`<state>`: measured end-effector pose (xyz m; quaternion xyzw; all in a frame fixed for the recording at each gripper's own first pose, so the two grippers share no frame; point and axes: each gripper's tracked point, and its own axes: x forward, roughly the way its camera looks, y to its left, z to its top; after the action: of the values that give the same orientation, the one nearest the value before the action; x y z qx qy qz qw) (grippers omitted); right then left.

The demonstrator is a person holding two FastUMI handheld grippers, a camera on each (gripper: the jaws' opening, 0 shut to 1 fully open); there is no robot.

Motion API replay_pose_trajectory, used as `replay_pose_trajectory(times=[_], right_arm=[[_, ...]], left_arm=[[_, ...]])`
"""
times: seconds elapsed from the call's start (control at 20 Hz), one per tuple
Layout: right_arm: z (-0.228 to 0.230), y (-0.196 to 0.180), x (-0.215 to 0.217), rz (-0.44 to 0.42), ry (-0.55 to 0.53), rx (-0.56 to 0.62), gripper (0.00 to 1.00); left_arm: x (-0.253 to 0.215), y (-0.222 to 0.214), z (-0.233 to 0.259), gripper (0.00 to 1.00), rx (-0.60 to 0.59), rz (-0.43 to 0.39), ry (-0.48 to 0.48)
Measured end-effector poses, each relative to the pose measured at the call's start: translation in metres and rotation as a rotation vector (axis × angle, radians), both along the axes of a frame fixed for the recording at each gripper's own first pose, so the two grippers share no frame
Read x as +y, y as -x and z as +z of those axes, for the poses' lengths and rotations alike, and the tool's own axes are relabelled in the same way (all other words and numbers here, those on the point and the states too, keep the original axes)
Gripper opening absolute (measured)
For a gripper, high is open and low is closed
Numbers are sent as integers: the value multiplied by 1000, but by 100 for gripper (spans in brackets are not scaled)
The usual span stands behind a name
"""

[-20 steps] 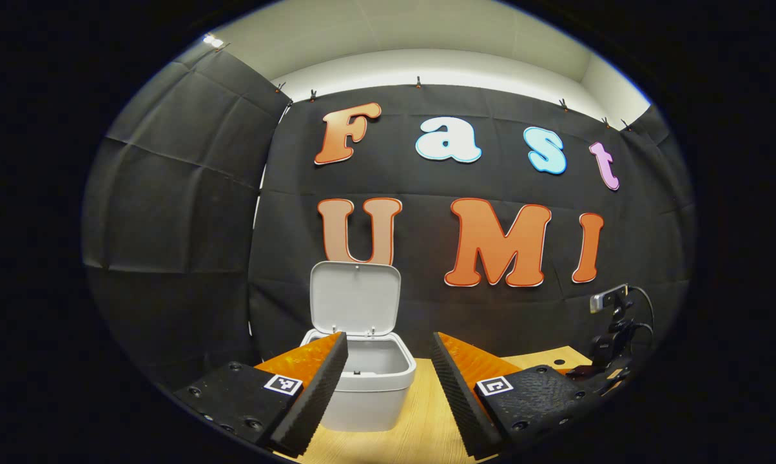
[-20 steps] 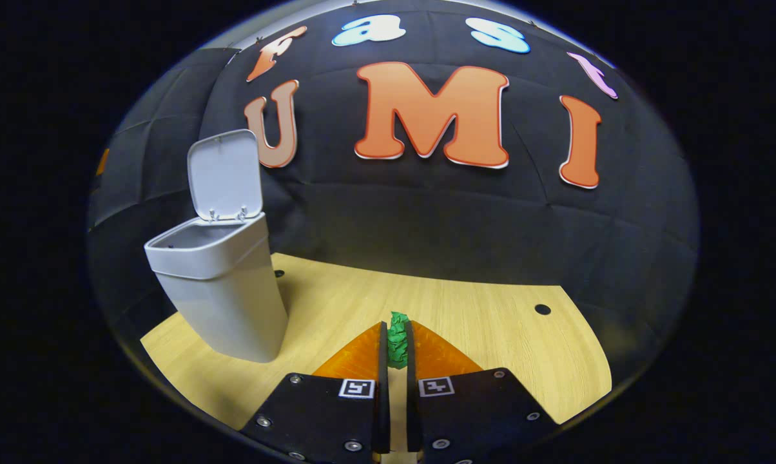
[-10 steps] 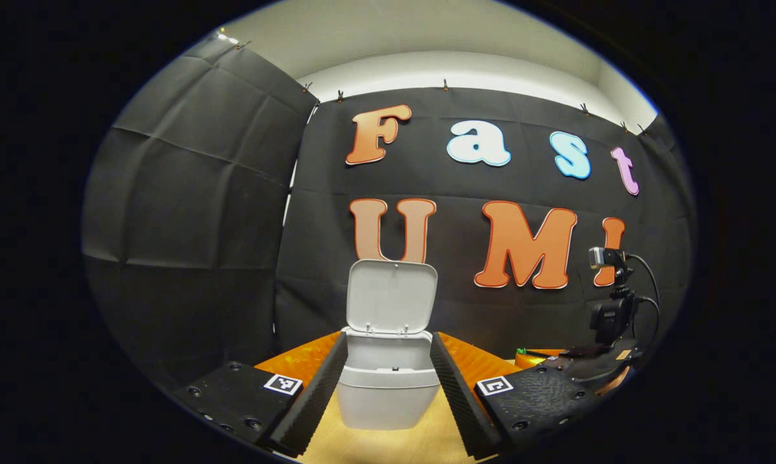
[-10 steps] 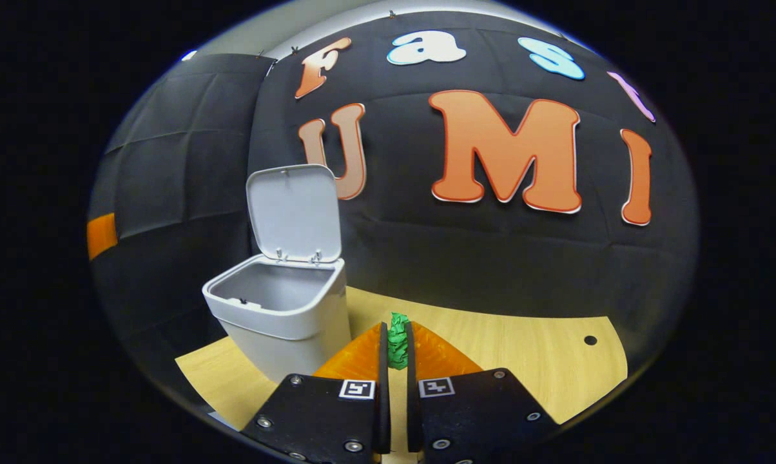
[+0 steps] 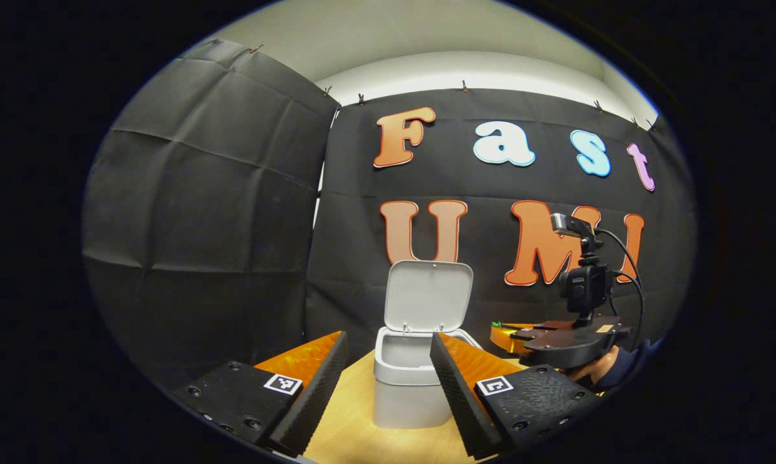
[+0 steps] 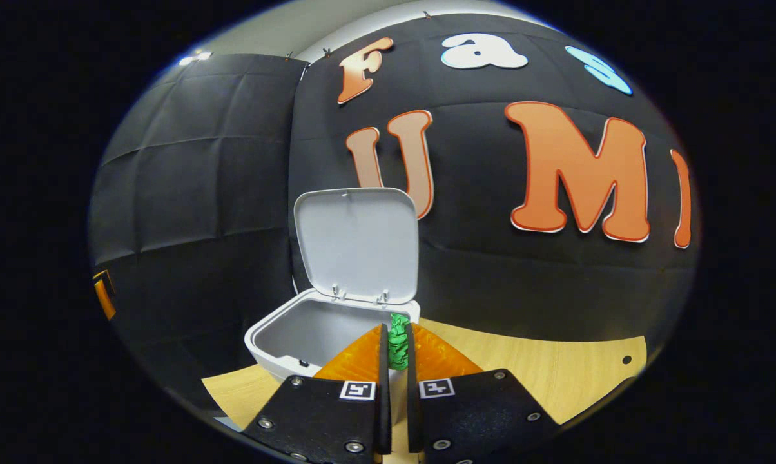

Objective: Press the lid of the desktop garbage bin to open it, pick up the crumpled paper on the desktop and throw it into the bin, then pick up the pop can on the desktop and drop it into the bin, and finally close the garbage bin lid.

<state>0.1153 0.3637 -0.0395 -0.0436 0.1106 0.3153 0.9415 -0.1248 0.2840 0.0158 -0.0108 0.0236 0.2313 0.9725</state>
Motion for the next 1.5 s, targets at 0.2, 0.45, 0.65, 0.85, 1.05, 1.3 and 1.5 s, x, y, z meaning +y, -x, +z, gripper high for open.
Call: replay_pose_trajectory(times=[0.2,0.45,0.65,0.85,1.05,1.3,1.5], right_arm=[[-11,-13,38,31,11,17,10],[-25,-27,61,25,32,4,12],[-26,-22,61,49,33,-17,39],[-20,-18,47,41,7,-32,75],[-9,-12,5,-9,-22,-52,88],[10,-7,-64,-106,-64,-82,94],[19,0,-126,-191,-78,-108,94]], left_arm=[[18,10,-4,83,7,41,-2],[35,18,-6,83,16,78,-5],[37,18,-14,83,24,89,2],[24,4,-15,84,29,53,3],[0,-14,-19,84,38,-3,-5],[-34,-40,-24,85,43,-76,-2],[-69,-61,-23,86,14,-155,13]])
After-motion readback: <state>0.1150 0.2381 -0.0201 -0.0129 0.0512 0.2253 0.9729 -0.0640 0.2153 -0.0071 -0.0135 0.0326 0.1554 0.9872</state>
